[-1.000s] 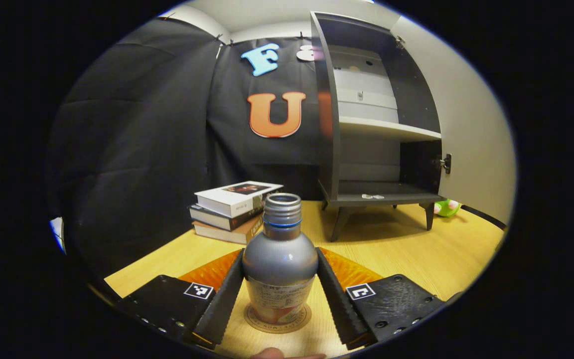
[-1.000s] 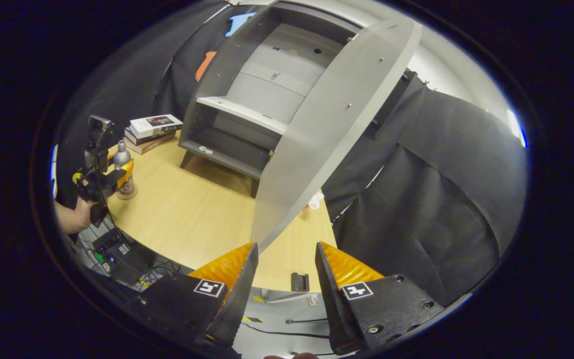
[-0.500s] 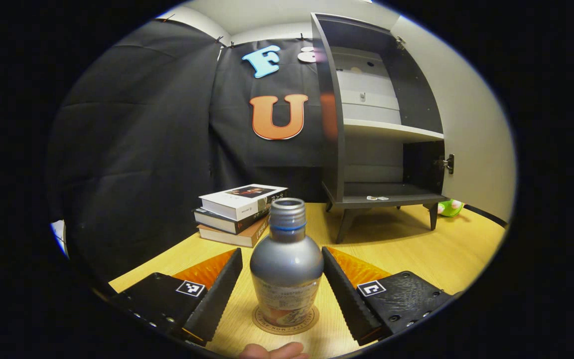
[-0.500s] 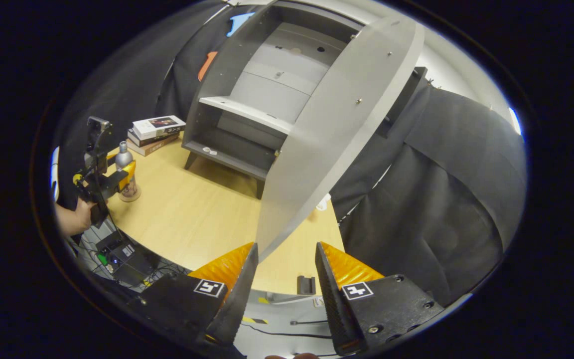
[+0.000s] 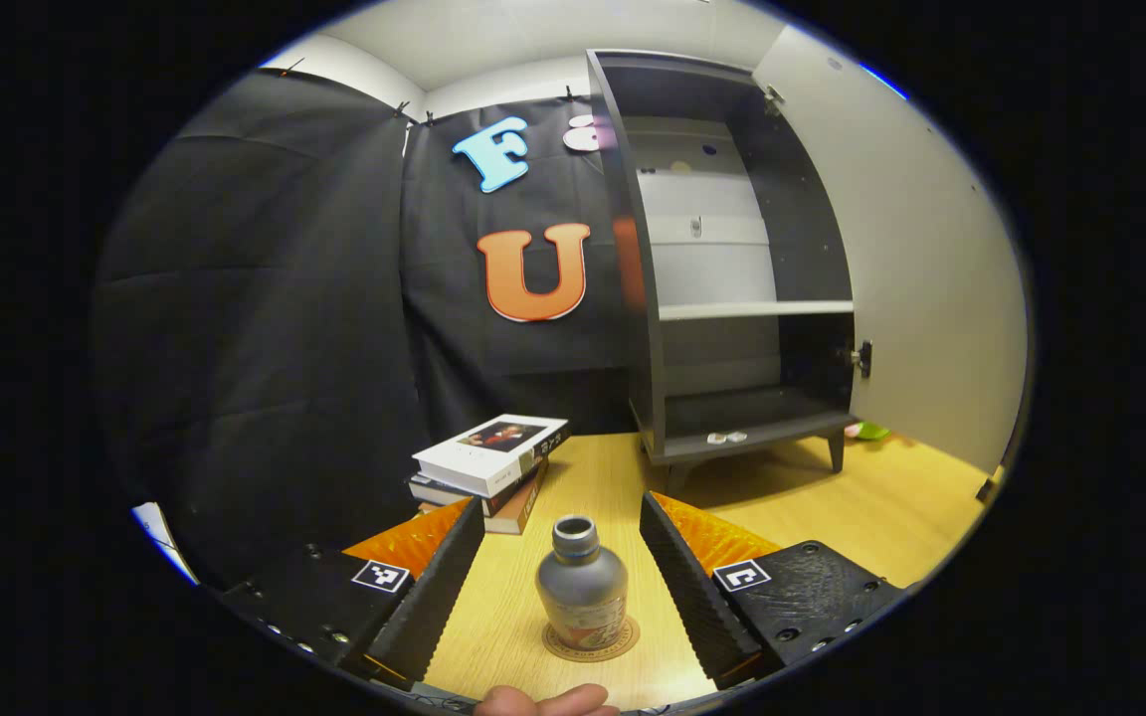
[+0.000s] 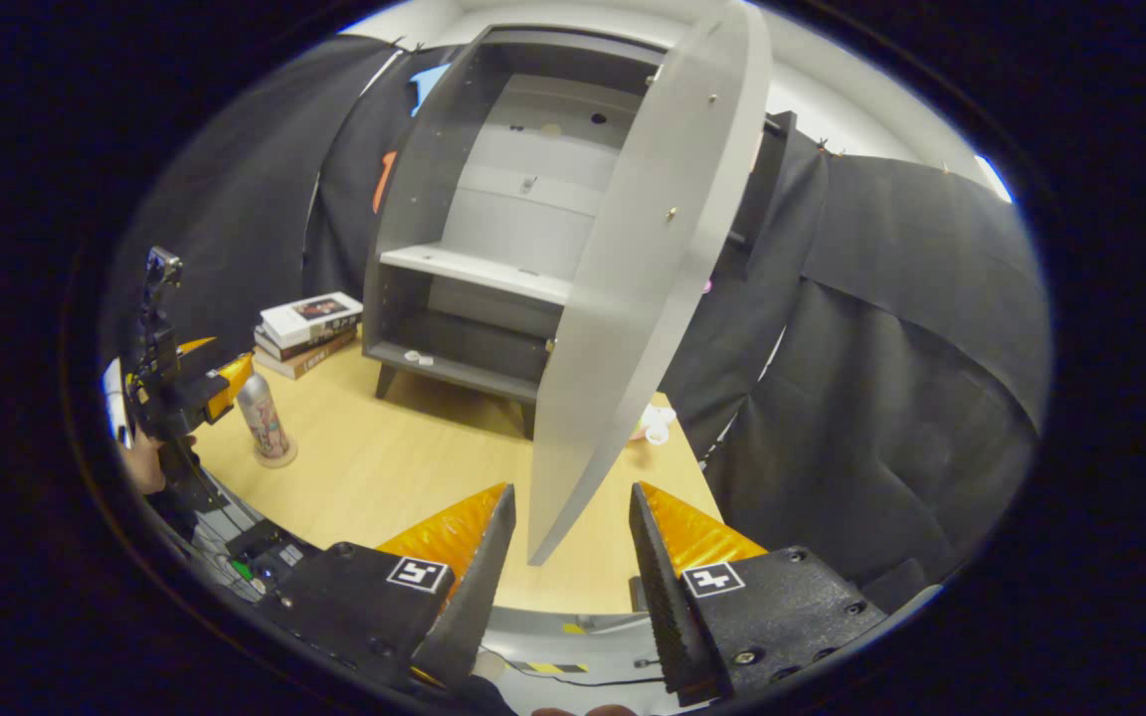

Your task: Open the cabinet door with the right hand, grasp the bottle in the cabinet with the left hand and place it on the coaster, then close the cabinet door with the right hand.

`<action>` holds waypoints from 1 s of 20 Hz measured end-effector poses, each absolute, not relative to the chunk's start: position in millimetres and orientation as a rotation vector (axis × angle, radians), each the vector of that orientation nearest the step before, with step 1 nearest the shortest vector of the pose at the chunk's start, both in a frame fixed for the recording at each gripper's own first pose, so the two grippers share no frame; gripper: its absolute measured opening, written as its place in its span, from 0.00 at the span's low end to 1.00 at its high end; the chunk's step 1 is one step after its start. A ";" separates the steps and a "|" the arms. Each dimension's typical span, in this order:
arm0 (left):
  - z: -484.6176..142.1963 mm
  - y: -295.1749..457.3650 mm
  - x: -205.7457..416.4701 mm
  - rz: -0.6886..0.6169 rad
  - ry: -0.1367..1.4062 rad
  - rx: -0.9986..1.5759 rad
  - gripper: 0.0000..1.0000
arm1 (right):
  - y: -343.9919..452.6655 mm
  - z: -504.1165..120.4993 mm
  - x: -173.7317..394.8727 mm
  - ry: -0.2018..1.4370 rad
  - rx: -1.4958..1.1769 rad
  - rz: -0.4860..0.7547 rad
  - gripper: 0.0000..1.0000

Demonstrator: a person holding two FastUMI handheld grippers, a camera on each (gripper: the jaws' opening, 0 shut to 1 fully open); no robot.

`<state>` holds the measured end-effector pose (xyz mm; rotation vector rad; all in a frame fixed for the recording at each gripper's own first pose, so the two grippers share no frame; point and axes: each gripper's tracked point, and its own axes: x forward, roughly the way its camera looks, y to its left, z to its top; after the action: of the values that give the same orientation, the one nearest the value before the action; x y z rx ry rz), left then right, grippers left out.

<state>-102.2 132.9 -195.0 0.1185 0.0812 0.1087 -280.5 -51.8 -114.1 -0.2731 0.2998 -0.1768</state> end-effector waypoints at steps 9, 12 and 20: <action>-50.3 -4.2 -105.8 0.002 -0.001 0.144 0.94 | -81.5 -31.1 -271.3 0.038 -0.128 -0.122 0.71; -23.5 -47.1 -98.6 -0.041 -0.049 0.132 0.96 | -119.1 2.3 -281.6 -0.038 -0.090 -0.158 0.78; -24.4 -60.5 -85.1 -0.003 -0.025 0.149 0.96 | -171.9 27.1 -217.8 -0.002 0.044 -0.176 0.84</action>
<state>-85.1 -60.5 -24.4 0.1486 -0.0254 -0.0032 -217.8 -171.9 27.1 0.0445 -0.0024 -0.1759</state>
